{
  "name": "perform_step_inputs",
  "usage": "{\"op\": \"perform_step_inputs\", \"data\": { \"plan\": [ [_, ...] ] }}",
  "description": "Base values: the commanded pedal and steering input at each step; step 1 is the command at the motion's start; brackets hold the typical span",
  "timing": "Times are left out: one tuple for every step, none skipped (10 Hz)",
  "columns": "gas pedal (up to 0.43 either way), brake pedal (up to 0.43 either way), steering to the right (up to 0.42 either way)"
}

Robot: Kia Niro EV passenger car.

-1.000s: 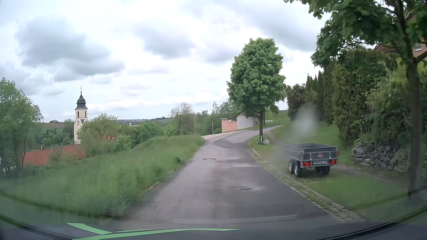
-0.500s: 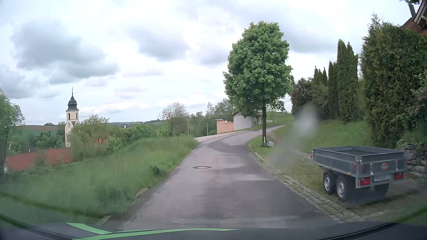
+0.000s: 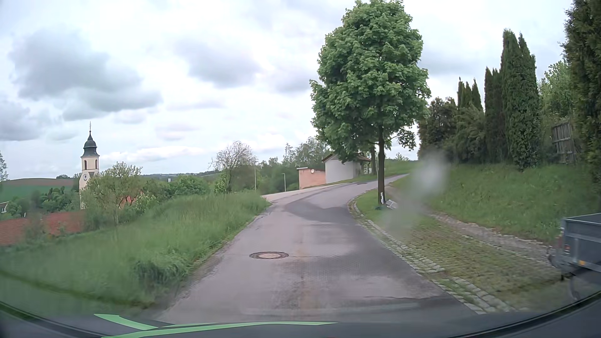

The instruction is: Follow the waypoints while adhering to traffic rules and regulations

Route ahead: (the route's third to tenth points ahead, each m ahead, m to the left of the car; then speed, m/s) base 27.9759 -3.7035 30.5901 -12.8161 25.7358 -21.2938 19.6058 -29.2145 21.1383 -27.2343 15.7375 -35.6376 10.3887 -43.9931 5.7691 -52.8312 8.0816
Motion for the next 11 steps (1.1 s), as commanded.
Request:
{"op": "perform_step_inputs", "data": {
  "plan": [
    [0.000, 0.000, 0.018],
    [0.000, 0.000, 0.016],
    [0.000, 0.000, 0.011],
    [0.000, 0.000, 0.009],
    [0.000, 0.000, 0.009],
    [0.000, 0.000, 0.009],
    [0.000, 0.000, 0.009],
    [0.000, 0.000, 0.009],
    [0.000, 0.000, 0.009],
    [0.000, 0.000, 0.010],
    [0.000, 0.000, 0.011]
  ]
}}
